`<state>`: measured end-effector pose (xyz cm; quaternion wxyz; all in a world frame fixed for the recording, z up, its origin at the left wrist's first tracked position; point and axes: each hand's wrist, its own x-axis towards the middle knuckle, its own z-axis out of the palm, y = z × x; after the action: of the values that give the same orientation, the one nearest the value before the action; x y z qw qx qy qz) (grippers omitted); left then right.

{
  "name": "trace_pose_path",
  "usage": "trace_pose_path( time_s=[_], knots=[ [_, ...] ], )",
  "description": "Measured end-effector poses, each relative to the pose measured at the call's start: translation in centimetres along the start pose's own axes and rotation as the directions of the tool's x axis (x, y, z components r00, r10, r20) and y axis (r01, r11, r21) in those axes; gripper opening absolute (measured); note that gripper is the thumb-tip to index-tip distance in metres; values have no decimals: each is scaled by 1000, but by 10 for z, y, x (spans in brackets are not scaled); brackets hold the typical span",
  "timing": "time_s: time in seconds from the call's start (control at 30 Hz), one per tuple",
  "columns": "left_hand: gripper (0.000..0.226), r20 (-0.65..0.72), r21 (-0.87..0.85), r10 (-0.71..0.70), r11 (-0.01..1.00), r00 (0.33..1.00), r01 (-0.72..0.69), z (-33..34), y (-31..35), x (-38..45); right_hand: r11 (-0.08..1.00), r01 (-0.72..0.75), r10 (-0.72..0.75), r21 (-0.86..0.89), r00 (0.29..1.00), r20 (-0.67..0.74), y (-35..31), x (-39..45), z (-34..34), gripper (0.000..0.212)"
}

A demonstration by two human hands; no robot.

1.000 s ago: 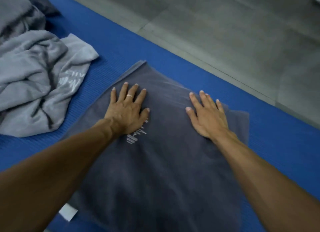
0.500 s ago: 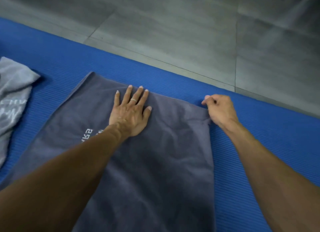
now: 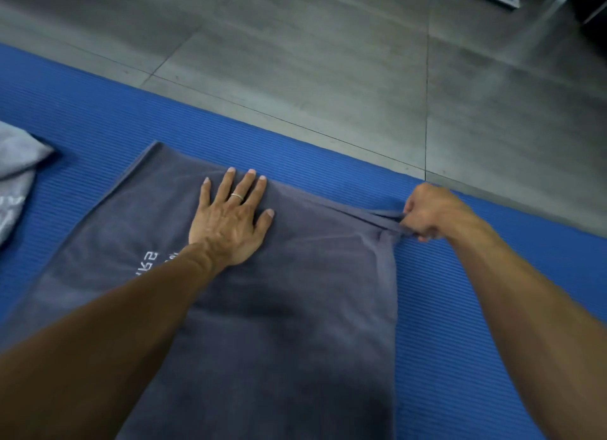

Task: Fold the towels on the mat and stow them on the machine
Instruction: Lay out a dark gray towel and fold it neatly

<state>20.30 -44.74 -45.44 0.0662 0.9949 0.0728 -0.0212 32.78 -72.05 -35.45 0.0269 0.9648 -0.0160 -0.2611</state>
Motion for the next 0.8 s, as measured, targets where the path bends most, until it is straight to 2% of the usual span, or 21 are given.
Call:
trace_pose_path(
  time_s=[0.07, 0.1, 0.17, 0.23, 0.3, 0.37, 0.4, 0.47, 0.5, 0.53, 0.57, 0.6, 0.63, 0.67, 0.73, 0.8],
  knots=[
    [71, -4, -4, 8, 1000, 1000, -8, 0, 0, 0, 975, -99, 95, 198, 995, 29, 9, 8, -9, 6],
    [72, -8, -8, 8, 1000, 1000, -8, 0, -1, 0, 932, -159, 136, 326, 987, 90, 13, 10, -10, 11],
    [73, -11, -10, 6, 1000, 1000, -6, 1, -1, 1, 773, -298, 185, 560, 950, 250, 18, 10, -9, 16],
    [73, -12, -4, 3, 1000, 1000, -3, 2, 0, 1, 627, -372, 173, 684, 923, 344, 23, 7, -4, 11],
    [74, -13, 4, 2, 1000, 1000, -2, 2, 0, 1, 524, -370, 61, 767, 915, 400, 27, 4, 0, 9],
    [74, -19, 8, 1, 1000, 1000, -1, 2, 0, 1, 436, -317, -52, 842, 925, 375, 31, 1, 3, 28],
    [74, -21, 7, 0, 1000, 1000, 0, 3, 0, 1, 430, -259, -58, 865, 948, 313, 30, -1, 4, 38],
    [74, -17, 7, 2, 1000, 1000, -2, 3, 0, 1, 520, -49, 20, 853, 999, 45, 27, -2, 12, 39],
    [74, -15, 7, 4, 1000, 1000, -4, 3, 0, 2, 598, 86, 25, 797, 992, -125, 24, -1, 17, 34],
    [74, -14, 8, 4, 1000, 1000, -3, 3, 0, 1, 685, 211, -54, 698, 969, -240, 20, -1, 23, 30],
    [74, -13, 9, 4, 1000, 1000, -4, 3, 0, 1, 766, 301, -176, 568, 948, -265, 16, 0, 27, 25],
    [74, -11, 12, 5, 1000, 1000, -5, 2, -1, 2, 846, 334, -264, 417, 940, -217, 12, 2, 32, 20],
    [74, -4, 13, 6, 1000, 1000, -6, 2, -1, 2, 906, 321, -285, 274, 945, -162, 11, 7, 35, 21],
    [74, 3, 11, 7, 1000, 1000, -7, 1, -1, 2, 950, 258, -238, 178, 963, -126, 11, 10, 33, 27],
    [75, 11, 9, 1, 1000, 1000, -1, 1, -1, 2, 981, 77, -66, 178, 996, -67, 13, 20, 25, 34],
    [77, 26, 15, -1, 1000, 1000, 0, 0, -1, 2, 968, -87, 94, 234, 995, -18, 8, 21, 14, 20]
  ],
)
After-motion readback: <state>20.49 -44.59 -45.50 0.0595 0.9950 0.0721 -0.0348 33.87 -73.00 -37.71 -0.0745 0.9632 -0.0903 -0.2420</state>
